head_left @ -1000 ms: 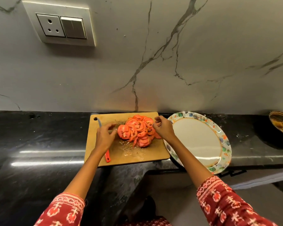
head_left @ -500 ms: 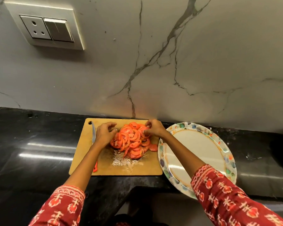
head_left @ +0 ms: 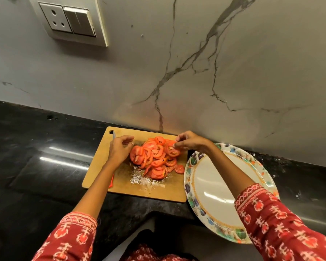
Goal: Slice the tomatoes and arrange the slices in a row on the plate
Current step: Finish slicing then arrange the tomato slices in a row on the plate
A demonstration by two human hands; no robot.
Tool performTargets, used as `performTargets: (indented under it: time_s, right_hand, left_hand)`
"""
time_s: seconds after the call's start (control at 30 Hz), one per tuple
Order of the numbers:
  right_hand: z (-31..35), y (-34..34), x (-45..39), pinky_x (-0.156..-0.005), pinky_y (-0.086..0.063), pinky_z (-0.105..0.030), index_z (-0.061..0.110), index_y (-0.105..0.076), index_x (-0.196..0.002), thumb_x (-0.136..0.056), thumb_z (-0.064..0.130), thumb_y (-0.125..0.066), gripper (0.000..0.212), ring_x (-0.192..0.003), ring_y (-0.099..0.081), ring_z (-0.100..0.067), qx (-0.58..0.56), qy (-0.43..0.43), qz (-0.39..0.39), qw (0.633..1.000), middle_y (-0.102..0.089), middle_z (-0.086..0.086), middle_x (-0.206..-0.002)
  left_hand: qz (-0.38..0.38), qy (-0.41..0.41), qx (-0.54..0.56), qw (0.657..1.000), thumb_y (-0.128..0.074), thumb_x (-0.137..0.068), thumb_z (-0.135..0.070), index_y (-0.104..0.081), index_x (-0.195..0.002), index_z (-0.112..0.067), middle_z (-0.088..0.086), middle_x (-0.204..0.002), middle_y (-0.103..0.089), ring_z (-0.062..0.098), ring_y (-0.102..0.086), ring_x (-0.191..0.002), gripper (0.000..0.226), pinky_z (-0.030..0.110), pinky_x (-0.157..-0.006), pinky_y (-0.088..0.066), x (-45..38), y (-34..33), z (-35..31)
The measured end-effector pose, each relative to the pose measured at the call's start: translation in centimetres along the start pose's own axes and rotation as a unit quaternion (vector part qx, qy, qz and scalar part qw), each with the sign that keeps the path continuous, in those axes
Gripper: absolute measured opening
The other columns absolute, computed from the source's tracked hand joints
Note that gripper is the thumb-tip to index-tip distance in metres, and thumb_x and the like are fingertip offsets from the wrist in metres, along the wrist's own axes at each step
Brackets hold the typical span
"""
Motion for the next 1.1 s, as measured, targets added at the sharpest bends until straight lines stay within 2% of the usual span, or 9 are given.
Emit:
performTargets:
  time_s: [0.07, 0.17, 0.27, 0.33, 0.5, 0.67, 0.83, 0.97, 1.1]
  right_hand:
    - [-0.2, -0.5, -0.8, -0.066, -0.049, -0.024, 0.008, -0.060, -0.088, -0.086, 0.005, -0.065, 0.006, -0.077, -0.059, -0.016, 0.000, -0.009, -0.015, 1.000, -0.061, -0.007, -0.084]
    - [0.2, -1.1, -1.9, -0.080, -0.052, -0.034, 0.006, -0.058, -0.106, -0.081, 0.005, -0.071, 0.028, -0.092, -0.057, -0.022, 0.015, -0.022, -0.029, 0.999, -0.058, -0.010, -0.098]
    - [1.0, -1.2, -2.5, -0.072, -0.051, -0.032, 0.004, -0.056, -0.115, -0.077, 0.006, -0.075, 0.043, -0.089, -0.055, -0.020, 0.052, -0.037, -0.025, 0.998, -0.056, -0.005, -0.092]
    - [1.1, -1.1, -2.6, -0.069, -0.049, -0.029, 0.003, -0.059, -0.113, -0.077, 0.008, -0.075, 0.040, -0.087, -0.055, -0.020, 0.070, -0.037, 0.001, 0.997, -0.058, -0.009, -0.094]
    - [0.7, -1.3, -2.1, -0.081, -0.053, -0.037, 0.009, -0.057, -0.097, -0.078, 0.006, -0.074, 0.025, -0.089, -0.058, -0.022, 0.082, -0.020, 0.000, 0.996, -0.060, -0.010, -0.095]
    - [0.0, -0.9, -0.1, -0.072, -0.054, -0.029, 0.014, -0.054, -0.085, -0.077, 0.000, -0.072, 0.024, -0.088, -0.059, -0.022, 0.049, 0.018, -0.074, 0.996, -0.060, -0.010, -0.091]
    - [-1.2, 0.7, 4.4, -0.054, -0.051, -0.017, 0.011, -0.053, -0.096, -0.081, 0.004, -0.070, 0.023, -0.082, -0.061, -0.019, -0.029, 0.027, -0.119, 0.992, -0.061, -0.003, -0.089]
    - [-4.4, 2.1, 8.3, -0.068, -0.052, -0.026, 0.013, -0.053, -0.097, -0.081, 0.003, -0.069, 0.024, -0.090, -0.060, -0.021, -0.078, -0.008, -0.178, 0.981, -0.061, -0.009, -0.096]
    - [-8.7, 3.5, 11.9, -0.063, -0.051, -0.021, 0.012, -0.051, -0.099, -0.080, 0.004, -0.071, 0.029, -0.087, -0.056, -0.019, -0.133, -0.069, -0.268, 0.952, -0.056, -0.011, -0.099]
  left_hand:
    - [0.007, -0.001, 0.001, 1.000, -0.060, -0.085, 0.001, -0.063, -0.114, 0.002, 0.016, -0.111, -0.066, 0.022, -0.060, -0.104, 0.029, 0.020, -0.088, -0.043, -0.1, -0.3, -0.1]
    - [0.018, -0.001, 0.002, 1.000, -0.059, -0.085, 0.003, -0.062, -0.114, 0.002, 0.016, -0.112, -0.065, 0.024, -0.060, -0.106, 0.029, 0.021, -0.088, -0.044, -0.5, -0.8, -0.5]
    - [0.022, 0.001, 0.016, 1.000, -0.058, -0.086, 0.003, -0.061, -0.115, 0.002, 0.016, -0.114, -0.064, 0.024, -0.059, -0.108, 0.030, 0.021, -0.088, -0.043, -0.8, -1.1, -1.0]
    - [0.023, 0.001, 0.022, 0.999, -0.058, -0.087, 0.002, -0.061, -0.116, 0.002, 0.016, -0.114, -0.064, 0.024, -0.059, -0.108, 0.030, 0.021, -0.088, -0.044, -1.0, -1.2, -1.0]
    - [0.022, -0.020, 0.015, 0.999, -0.058, -0.086, 0.002, -0.062, -0.115, 0.000, 0.014, -0.113, -0.065, 0.023, -0.059, -0.107, 0.029, 0.023, -0.087, -0.045, -1.1, -1.1, -0.7]
    - [0.030, -0.054, 0.017, 0.998, -0.059, -0.086, 0.000, -0.063, -0.114, -0.003, 0.012, -0.111, -0.066, 0.022, -0.061, -0.105, 0.029, 0.029, -0.087, -0.049, -1.0, -1.6, -1.1]
    - [0.043, -0.089, 0.021, 0.995, -0.059, -0.086, 0.000, -0.064, -0.113, -0.004, 0.011, -0.110, -0.066, 0.019, -0.060, -0.104, 0.028, 0.026, -0.083, -0.049, -0.7, -3.1, -2.7]
    - [0.081, -0.133, 0.048, 0.987, -0.058, -0.085, 0.002, -0.066, -0.111, -0.006, 0.008, -0.105, -0.067, 0.015, -0.061, -0.098, 0.027, 0.028, -0.084, -0.050, 0.1, -5.8, -5.1]
    - [0.157, -0.176, 0.051, 0.971, -0.055, -0.085, 0.003, -0.065, -0.112, -0.003, 0.009, -0.110, -0.067, 0.013, -0.060, -0.098, 0.029, 0.018, -0.080, -0.046, 2.0, -10.3, -8.6]
Point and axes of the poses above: each hand's wrist, its own x-axis away from the middle knuckle, its own y-axis out of the back of the hand, z = x × y, the point moved 1 cm from there along -x, towards the middle knuckle
